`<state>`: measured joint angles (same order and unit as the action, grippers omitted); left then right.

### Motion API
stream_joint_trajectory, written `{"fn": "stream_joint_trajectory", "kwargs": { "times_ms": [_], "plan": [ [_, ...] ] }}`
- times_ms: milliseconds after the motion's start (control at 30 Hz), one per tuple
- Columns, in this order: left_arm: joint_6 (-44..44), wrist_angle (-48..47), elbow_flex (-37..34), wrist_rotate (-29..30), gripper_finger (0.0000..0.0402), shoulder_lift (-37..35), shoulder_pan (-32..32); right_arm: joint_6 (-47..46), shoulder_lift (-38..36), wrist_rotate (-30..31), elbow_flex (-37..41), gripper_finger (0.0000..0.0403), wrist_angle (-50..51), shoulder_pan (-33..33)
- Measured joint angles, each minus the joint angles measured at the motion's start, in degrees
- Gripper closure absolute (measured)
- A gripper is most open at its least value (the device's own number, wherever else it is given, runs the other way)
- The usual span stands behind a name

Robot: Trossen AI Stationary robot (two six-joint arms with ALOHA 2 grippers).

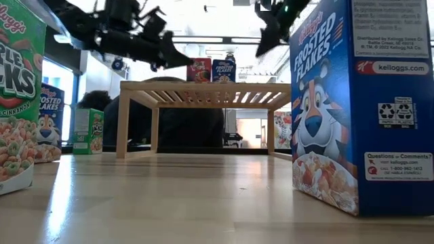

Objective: Stack cereal on shelf
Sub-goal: Put the middle green cereal box on the shelf

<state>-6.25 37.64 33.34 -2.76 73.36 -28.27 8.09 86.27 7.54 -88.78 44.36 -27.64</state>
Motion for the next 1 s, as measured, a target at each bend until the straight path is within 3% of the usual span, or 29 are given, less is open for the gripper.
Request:
{"fn": "stream_joint_trajectory", "kwargs": {
  "times_ms": [100, 267, 367, 567, 700, 867, 1000],
  "plan": [
    [0.3, -0.1, -3.0, -0.4, 0.0401, -5.2, 1.9, -2.3, -4.1, 2.2, 6.2, 0.0403, -6.6, 5.3],
    [1.7, -1.0, -7.5, -2.1, 0.0401, -12.4, 4.9, -11.1, -12.6, 2.9, 23.6, 0.0403, -24.4, 13.5],
    [2.9, -3.2, -9.5, -2.1, 0.0401, -15.8, 6.1, -18.4, -17.2, 4.9, 29.8, 0.0403, -27.5, 18.7],
    [4.5, -3.7, -12.6, -2.1, 0.0401, -19.6, 7.5, -35.3, -24.4, 8.4, 30.9, 0.0400, -12.7, 29.7],
    [4.4, -3.0, -13.9, -1.6, 0.0401, -19.8, 7.8, -49.6, -26.2, 12.9, 28.4, 0.0373, 2.1, 36.9],
    [4.2, -2.2, -14.1, -1.6, 0.0401, -19.6, 7.8, -70.4, -24.8, 12.3, 25.7, 0.0287, 21.3, 43.1],
    [4.2, -1.7, -14.1, -1.6, 0.0401, -19.6, 7.8, -86.9, -22.9, 5.0, 25.7, 0.0200, 27.4, 45.6]
  ]
}}
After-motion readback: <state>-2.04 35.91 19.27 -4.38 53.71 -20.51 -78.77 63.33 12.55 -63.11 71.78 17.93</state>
